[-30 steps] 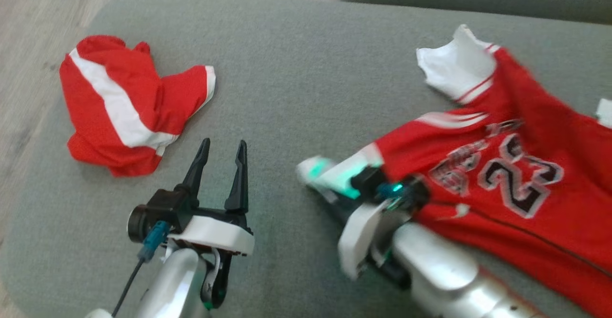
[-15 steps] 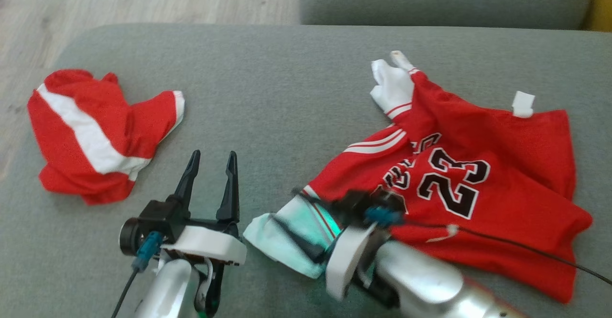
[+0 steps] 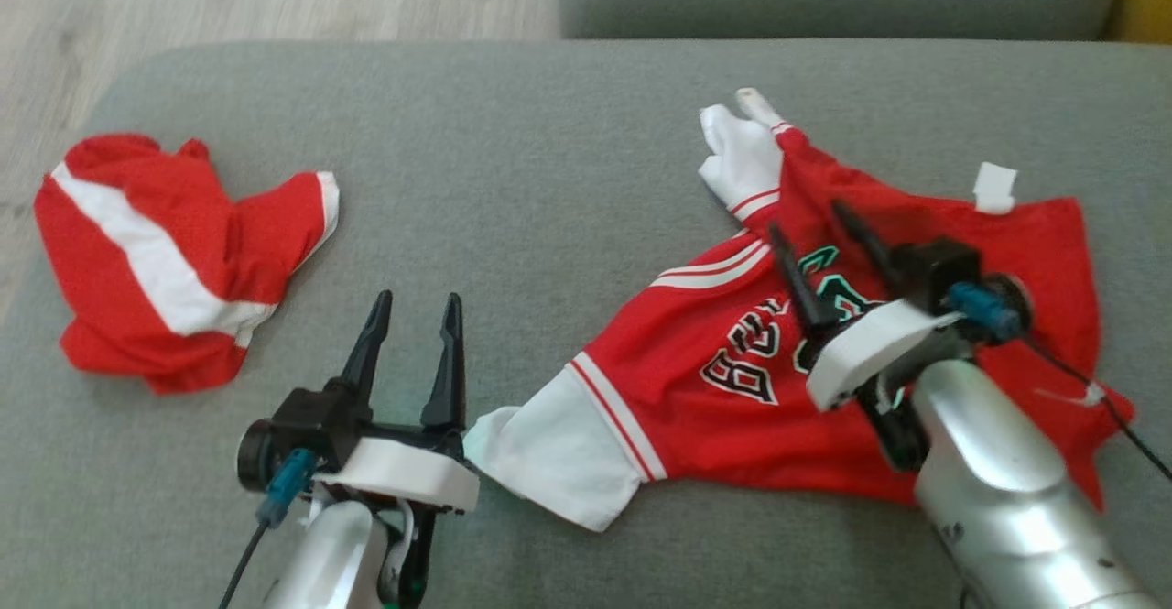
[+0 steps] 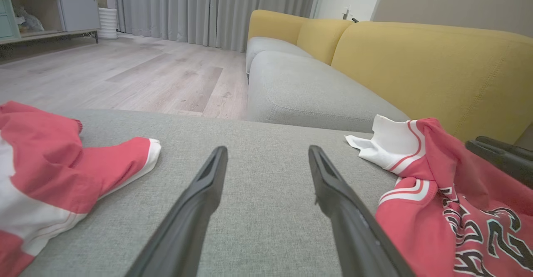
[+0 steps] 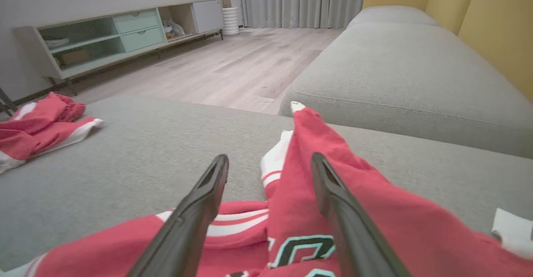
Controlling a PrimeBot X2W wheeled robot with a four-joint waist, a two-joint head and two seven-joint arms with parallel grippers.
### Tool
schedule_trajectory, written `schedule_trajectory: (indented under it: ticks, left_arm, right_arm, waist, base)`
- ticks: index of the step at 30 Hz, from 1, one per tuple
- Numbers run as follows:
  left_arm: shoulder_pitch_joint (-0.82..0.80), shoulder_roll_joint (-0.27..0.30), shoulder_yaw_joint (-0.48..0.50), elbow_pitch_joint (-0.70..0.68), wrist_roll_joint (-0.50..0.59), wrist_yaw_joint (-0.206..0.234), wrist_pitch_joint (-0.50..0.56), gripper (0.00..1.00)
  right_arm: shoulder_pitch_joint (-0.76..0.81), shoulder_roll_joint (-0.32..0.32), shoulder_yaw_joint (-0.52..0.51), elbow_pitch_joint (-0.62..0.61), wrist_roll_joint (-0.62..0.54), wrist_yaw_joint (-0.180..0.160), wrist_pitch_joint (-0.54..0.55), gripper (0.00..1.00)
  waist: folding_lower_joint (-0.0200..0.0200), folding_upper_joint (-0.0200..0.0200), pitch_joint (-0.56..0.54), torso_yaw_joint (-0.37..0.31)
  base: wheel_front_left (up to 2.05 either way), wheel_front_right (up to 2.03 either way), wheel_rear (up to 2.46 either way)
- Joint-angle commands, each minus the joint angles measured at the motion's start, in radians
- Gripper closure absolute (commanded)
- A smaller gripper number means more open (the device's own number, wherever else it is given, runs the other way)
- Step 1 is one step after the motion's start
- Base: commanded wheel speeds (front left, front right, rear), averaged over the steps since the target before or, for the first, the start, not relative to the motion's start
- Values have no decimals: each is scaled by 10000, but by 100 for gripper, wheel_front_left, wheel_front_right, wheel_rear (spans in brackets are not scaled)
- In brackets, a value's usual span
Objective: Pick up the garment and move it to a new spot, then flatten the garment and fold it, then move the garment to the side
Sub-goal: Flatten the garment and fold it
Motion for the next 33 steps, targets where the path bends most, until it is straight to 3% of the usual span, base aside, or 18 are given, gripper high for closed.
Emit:
schedule_trajectory:
  ticks: [1, 10, 15, 16, 17, 24, 26, 33]
  left_arm:
    - [-379, 41, 192, -333, -109, 29, -122, 0]
    - [-786, 41, -124, -371, -410, 75, -122, 0]
    - [-943, 41, -245, -424, -576, 114, -122, 0]
    - [-977, 41, -283, -442, -605, 111, -122, 0]
    - [-1012, 41, -325, -459, -636, 111, -122, 0]
    - [-1269, 41, -588, -577, -893, 181, -122, 0]
    - [-1350, 41, -707, -631, -1009, 227, -122, 0]
    - [-1452, 41, -868, -716, -1207, 303, -122, 0]
  right_arm:
    - [-393, 232, -359, -122, -472, -7, -15, 0]
    - [-2035, 348, -2536, 1159, -3013, -7, 1627, 0]
    - [-2612, 125, -2357, 2007, -3865, -7, 2568, 0]
    - [-2722, 101, -2224, 2222, -3790, -7, 2780, 17]
    - [-2848, 88, -2030, 2414, -3626, -7, 2961, 100]
    - [-3963, -582, -321, 2449, -2093, -7, 2800, 100]
    - [-4558, -1131, 451, 2109, -1294, -7, 2506, 100]
    - [-5898, -2154, 1519, 1829, -484, -7, 1552, 100]
  waist:
    - [0, -1, 227, 211]
    - [0, -1, 980, 1070]
    - [0, -1, 1302, 1383]
    - [0, -1, 1366, 1444]
    - [0, -1, 1431, 1504]
    - [0, -1, 1803, 1833]
    - [0, -1, 1915, 1978]
    - [0, -1, 2026, 2311]
  base:
    - [0, 0, 0]
    - [0, 0, 0]
    - [0, 0, 0]
    - [0, 0, 0]
    - [0, 0, 0]
    - [0, 0, 0]
    - [0, 0, 0]
    - [0, 0, 0]
